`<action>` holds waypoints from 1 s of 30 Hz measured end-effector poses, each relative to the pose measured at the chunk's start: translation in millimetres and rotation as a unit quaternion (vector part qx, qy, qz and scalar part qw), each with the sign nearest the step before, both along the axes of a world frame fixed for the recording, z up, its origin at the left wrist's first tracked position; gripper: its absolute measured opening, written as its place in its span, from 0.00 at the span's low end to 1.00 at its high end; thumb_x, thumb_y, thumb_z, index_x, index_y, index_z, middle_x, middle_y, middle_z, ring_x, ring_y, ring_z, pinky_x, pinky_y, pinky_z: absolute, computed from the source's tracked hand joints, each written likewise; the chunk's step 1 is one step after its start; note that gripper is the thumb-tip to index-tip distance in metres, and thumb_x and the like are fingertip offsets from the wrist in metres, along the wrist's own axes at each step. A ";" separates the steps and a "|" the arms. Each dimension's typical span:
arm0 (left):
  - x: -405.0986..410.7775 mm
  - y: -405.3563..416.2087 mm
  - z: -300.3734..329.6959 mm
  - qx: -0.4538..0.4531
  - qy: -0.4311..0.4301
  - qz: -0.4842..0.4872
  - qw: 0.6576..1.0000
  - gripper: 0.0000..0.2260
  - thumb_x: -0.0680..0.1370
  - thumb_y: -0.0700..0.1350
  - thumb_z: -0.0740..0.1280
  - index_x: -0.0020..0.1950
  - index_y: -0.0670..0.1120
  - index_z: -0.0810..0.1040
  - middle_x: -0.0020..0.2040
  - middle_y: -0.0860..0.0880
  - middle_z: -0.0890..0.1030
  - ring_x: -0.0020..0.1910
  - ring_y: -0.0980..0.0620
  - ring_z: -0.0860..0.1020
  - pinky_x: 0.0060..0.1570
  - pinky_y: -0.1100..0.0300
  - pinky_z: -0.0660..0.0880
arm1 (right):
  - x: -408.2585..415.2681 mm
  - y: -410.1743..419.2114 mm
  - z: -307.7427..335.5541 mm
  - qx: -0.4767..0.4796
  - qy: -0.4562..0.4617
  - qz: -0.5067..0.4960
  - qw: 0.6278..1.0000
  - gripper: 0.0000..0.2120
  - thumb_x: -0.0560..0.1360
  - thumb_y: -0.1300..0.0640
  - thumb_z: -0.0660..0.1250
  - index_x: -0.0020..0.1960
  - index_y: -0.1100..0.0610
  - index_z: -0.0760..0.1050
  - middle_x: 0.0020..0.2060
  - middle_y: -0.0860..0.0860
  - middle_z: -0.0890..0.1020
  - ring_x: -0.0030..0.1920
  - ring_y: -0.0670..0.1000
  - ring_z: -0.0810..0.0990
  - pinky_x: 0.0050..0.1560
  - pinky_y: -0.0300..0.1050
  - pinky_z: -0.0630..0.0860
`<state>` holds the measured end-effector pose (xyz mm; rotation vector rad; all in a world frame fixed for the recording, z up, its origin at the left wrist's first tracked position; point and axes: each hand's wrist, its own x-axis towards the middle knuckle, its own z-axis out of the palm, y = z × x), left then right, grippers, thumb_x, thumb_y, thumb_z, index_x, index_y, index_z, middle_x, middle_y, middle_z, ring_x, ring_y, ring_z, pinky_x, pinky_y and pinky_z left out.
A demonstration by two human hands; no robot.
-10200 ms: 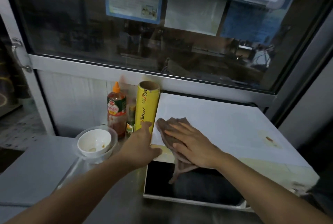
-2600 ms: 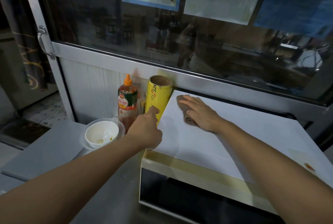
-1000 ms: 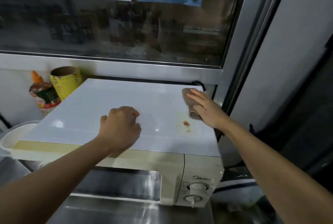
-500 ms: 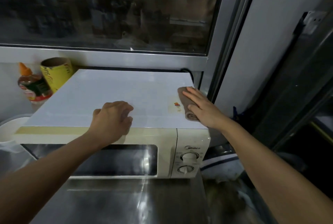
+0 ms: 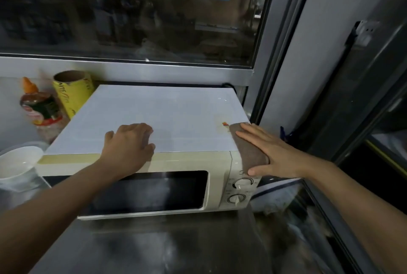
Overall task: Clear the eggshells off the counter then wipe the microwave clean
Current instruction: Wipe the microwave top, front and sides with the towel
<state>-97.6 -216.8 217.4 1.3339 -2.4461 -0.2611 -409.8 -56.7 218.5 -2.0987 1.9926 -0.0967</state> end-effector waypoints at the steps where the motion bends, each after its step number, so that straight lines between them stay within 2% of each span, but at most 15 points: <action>1: 5.0 -2.4 1.2 0.003 -0.003 -0.001 1.000 0.13 0.76 0.48 0.64 0.60 0.47 0.74 0.54 0.52 0.78 0.56 0.47 0.73 0.58 0.47 0.65 | 2.9 -2.3 -1.7 -0.012 0.011 0.001 1.000 0.46 0.67 0.32 0.63 0.72 0.36 0.35 0.72 0.35 0.32 0.72 0.38 0.31 0.72 0.45 0.39; 3: 10.1 -5.6 2.9 0.002 -0.010 -0.014 1.000 0.13 0.77 0.49 0.63 0.60 0.47 0.74 0.55 0.52 0.77 0.56 0.48 0.73 0.58 0.48 0.66 | 13.0 -6.3 -8.5 -0.052 0.028 0.006 0.998 0.44 0.66 0.30 0.59 0.72 0.36 0.35 0.72 0.35 0.32 0.72 0.39 0.31 0.73 0.46 0.39; 7: 12.2 -6.7 4.5 0.010 -0.017 -0.030 0.999 0.14 0.76 0.48 0.63 0.61 0.47 0.74 0.57 0.52 0.77 0.58 0.47 0.72 0.58 0.49 0.68 | 33.3 -12.0 -13.8 -0.101 0.052 0.022 0.993 0.42 0.67 0.29 0.54 0.71 0.40 0.36 0.72 0.38 0.35 0.71 0.37 0.29 0.69 0.34 0.31; 9: 14.1 -8.8 5.3 0.018 -0.020 -0.036 0.999 0.14 0.76 0.48 0.63 0.61 0.48 0.74 0.56 0.53 0.76 0.57 0.48 0.71 0.57 0.50 0.68 | 41.5 -16.5 -12.8 -0.101 0.068 0.020 0.992 0.41 0.67 0.29 0.53 0.71 0.41 0.35 0.72 0.40 0.34 0.70 0.38 0.27 0.68 0.33 0.29; 15: 22.5 -14.8 2.8 0.026 -0.028 -0.069 0.997 0.16 0.77 0.45 0.62 0.65 0.48 0.73 0.64 0.53 0.74 0.63 0.48 0.69 0.60 0.51 0.66 | 73.3 -34.7 -14.2 -0.081 0.068 0.023 0.994 0.44 0.71 0.33 0.58 0.72 0.46 0.33 0.73 0.46 0.34 0.74 0.48 0.31 0.72 0.43 0.29; 19: 37.1 -19.9 5.3 0.028 -0.020 -0.087 0.996 0.15 0.76 0.41 0.62 0.63 0.47 0.74 0.62 0.52 0.75 0.62 0.48 0.70 0.61 0.49 0.68 | 123.7 -66.2 -12.7 -0.087 0.052 0.048 0.994 0.44 0.73 0.36 0.61 0.76 0.51 0.40 0.76 0.49 0.38 0.75 0.50 0.34 0.74 0.48 0.35; 25: 88.3 -35.5 6.1 0.012 -0.045 -0.005 0.999 0.16 0.76 0.41 0.62 0.65 0.48 0.73 0.67 0.52 0.73 0.66 0.47 0.69 0.64 0.46 0.67 | 218.6 -122.1 -15.3 -0.110 0.051 0.077 0.990 0.41 0.73 0.35 0.58 0.76 0.51 0.43 0.76 0.49 0.42 0.76 0.54 0.39 0.75 0.53 0.42; 28: 113.0 -42.9 7.3 0.016 -0.030 0.037 0.999 0.15 0.76 0.41 0.62 0.62 0.48 0.76 0.64 0.50 0.75 0.63 0.46 0.71 0.62 0.46 0.70 | 235.7 -128.6 -17.5 -0.135 0.073 0.074 0.985 0.40 0.73 0.34 0.57 0.76 0.51 0.45 0.77 0.49 0.44 0.76 0.55 0.42 0.75 0.52 0.43; 30: 123.5 -42.5 5.8 0.021 -0.009 0.043 0.999 0.15 0.76 0.40 0.62 0.62 0.48 0.76 0.64 0.51 0.75 0.63 0.47 0.71 0.61 0.46 0.70 | 229.2 -124.1 -16.8 -0.130 0.065 0.077 0.986 0.42 0.73 0.32 0.56 0.76 0.49 0.42 0.77 0.48 0.42 0.76 0.51 0.40 0.75 0.50 0.42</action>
